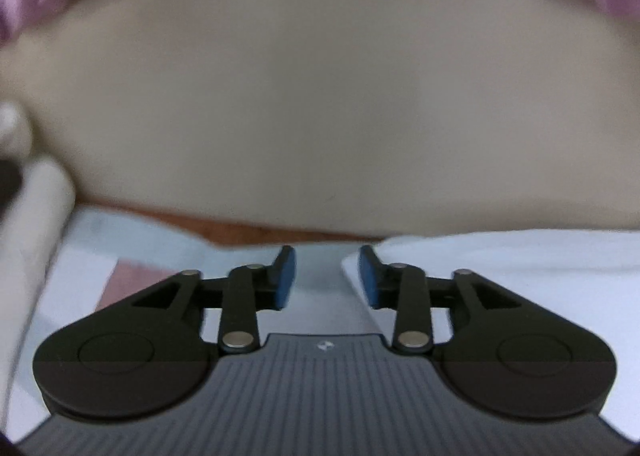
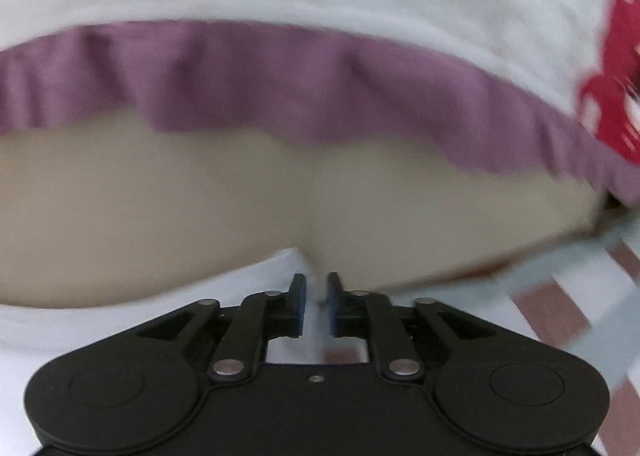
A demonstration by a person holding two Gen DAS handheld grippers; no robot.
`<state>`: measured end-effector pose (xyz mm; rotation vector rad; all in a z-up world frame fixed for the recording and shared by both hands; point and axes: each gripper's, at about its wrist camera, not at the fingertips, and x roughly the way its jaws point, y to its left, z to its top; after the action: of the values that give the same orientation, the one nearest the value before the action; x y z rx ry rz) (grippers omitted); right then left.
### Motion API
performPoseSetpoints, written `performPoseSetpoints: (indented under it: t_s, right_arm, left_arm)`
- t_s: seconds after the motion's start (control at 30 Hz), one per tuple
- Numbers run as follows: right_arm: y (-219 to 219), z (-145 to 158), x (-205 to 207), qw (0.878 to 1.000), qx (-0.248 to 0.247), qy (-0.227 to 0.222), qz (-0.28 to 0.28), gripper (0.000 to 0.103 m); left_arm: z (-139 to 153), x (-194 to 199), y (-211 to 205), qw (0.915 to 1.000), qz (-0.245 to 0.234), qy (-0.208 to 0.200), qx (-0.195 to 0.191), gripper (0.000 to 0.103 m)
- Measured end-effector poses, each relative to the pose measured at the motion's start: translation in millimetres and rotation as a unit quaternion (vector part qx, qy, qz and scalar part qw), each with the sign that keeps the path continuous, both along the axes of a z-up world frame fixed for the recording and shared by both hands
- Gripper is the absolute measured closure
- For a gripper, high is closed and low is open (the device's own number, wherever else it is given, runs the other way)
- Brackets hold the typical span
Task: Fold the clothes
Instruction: 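Lay the T-shirt down and open both grippers, releasing it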
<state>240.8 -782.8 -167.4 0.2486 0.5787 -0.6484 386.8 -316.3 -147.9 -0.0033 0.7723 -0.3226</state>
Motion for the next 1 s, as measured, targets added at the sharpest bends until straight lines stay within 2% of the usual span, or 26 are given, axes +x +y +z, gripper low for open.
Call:
performPoseSetpoints:
  t_s: [0.03, 0.07, 0.1, 0.2, 0.3, 0.37, 0.47, 0.53, 0.6, 0.7, 0.73, 0.77, 0.8, 0.83, 0.93, 1.0]
  right_arm:
    - [-5.0, 4.5, -5.4, 1.0, 0.019, -0.009, -0.016, 0.058]
    - [-10.7, 10.7, -12.8, 0.998, 0.044, -0.023, -0.026, 0.05]
    - [-16.3, 17.9, -23.9, 0.996, 0.073, -0.041, -0.033, 0.048]
    - [-30.7, 36.8, -52.5, 0.98, 0.171, -0.086, -0.044, 0.048]
    - [-11.3, 49.8, -53.1, 0.968, 0.239, -0.078, -0.013, 0.048]
    - [5.2, 57.5, -68.1, 0.971, 0.234, -0.037, 0.037, 0.051]
    - [45.0, 58.3, -103.3, 0.978, 0.182, 0.03, 0.093, 0.052]
    - [67.6, 47.3, -129.8, 0.975, 0.184, 0.07, 0.106, 0.056]
    - [84.5, 33.0, -148.5, 0.968, 0.207, 0.094, 0.105, 0.057]
    - [94.0, 20.7, -153.4, 0.969, 0.177, 0.128, 0.116, 0.057]
    - [95.2, 17.7, -154.0, 0.97, 0.169, 0.133, 0.115, 0.057]
    - [93.0, 16.6, -153.0, 0.973, 0.162, 0.127, 0.107, 0.057]
    - [92.0, 16.5, -153.0, 0.976, 0.158, 0.119, 0.096, 0.057]
    - [88.7, 15.1, -152.0, 0.977, 0.161, 0.108, 0.083, 0.057]
    - [66.4, -0.7, -139.7, 0.978, 0.173, 0.1, 0.064, 0.056]
    - [62.5, -7.3, -135.9, 0.976, 0.181, 0.1, 0.065, 0.056]
  left_arm:
    - [1.8, -8.2, 7.8, 0.9997, -0.001, 0.012, -0.022, 0.056]
    - [3.1, -16.6, 16.8, 0.9987, -0.007, 0.026, -0.044, 0.056]
    - [3.8, -23.6, 23.0, 0.9971, -0.015, 0.041, -0.063, 0.056]
    - [1.7, -52.2, 34.4, 0.9921, -0.039, 0.086, -0.083, 0.056]
    - [-1.1, -94.5, 50.7, 0.987, -0.061, 0.118, -0.091, 0.056]
    - [1.2, -113.2, 52.1, 0.9846, -0.077, 0.131, -0.086, 0.058]
    - [8.7, -139.3, 57.4, 0.985, -0.098, 0.129, -0.059, 0.058]
    - [13.5, -150.0, 54.6, 0.9862, -0.104, 0.122, -0.04, 0.059]
    - [9.9, -155.0, 54.7, 0.9863, -0.098, 0.126, -0.042, 0.06]
    - [-0.3, -158.3, 54.6, 0.9856, -0.088, 0.135, -0.05, 0.065]
    - [-12.1, -152.5, 55.3, 0.9826, -0.078, 0.15, -0.076, 0.065]
    - [-12.0, -157.1, 60.5, 0.9775, -0.065, 0.169, -0.108, 0.065]
    - [-11.3, -161.5, 64.7, 0.9751, -0.056, 0.176, -0.122, 0.065]
    - [-10.7, -166.1, 65.5, 0.9776, -0.05, 0.169, -0.115, 0.065]
    - [-2.9, -179.9, 61.6, 0.9895, -0.055, 0.125, -0.047, 0.065]
    - [-3.3, -183.1, 61.5, 0.9906, -0.057, 0.116, -0.045, 0.065]
